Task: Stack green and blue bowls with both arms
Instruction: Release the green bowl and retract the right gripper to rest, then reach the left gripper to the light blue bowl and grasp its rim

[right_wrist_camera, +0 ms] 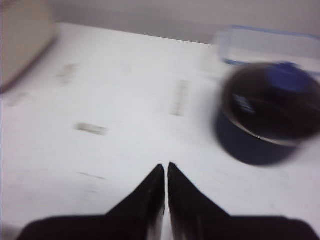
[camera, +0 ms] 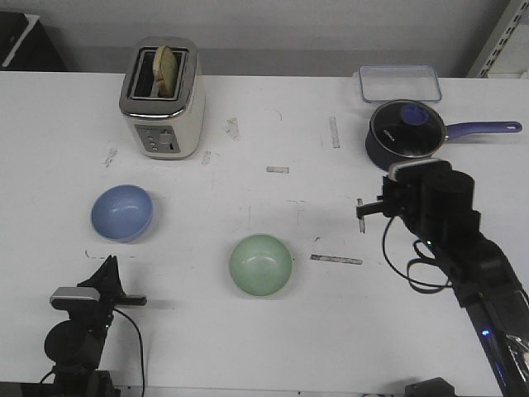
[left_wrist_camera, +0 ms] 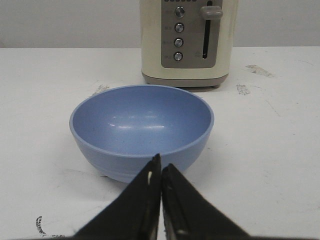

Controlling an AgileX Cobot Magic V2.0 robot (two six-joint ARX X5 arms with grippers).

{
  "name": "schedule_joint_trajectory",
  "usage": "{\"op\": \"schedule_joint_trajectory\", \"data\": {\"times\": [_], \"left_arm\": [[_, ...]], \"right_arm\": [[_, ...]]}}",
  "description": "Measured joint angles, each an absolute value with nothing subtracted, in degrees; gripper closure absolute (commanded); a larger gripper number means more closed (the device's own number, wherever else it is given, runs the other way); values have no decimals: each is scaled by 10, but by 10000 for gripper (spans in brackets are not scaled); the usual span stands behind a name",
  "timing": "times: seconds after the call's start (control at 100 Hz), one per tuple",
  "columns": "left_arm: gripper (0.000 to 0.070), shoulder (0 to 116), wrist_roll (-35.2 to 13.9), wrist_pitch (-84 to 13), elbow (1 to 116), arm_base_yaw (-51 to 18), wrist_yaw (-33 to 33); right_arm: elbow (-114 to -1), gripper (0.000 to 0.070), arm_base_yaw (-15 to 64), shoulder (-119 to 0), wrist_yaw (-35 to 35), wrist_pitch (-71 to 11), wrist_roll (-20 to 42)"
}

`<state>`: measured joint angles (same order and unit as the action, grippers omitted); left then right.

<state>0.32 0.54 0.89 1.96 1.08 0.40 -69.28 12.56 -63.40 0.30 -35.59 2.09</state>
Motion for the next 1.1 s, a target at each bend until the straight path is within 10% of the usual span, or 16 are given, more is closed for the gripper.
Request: {"op": "schedule_joint_trajectory", "data": {"times": [0.69, 1.1], "left_arm": [[699, 5, -14, 111, 36, 11, 3], [649, 270, 5, -48, 442, 11, -15]], "right_arm": [[-329, 700, 10, -363, 0, -233, 4], [-329, 700, 10, -361, 0, -202, 4]]}}
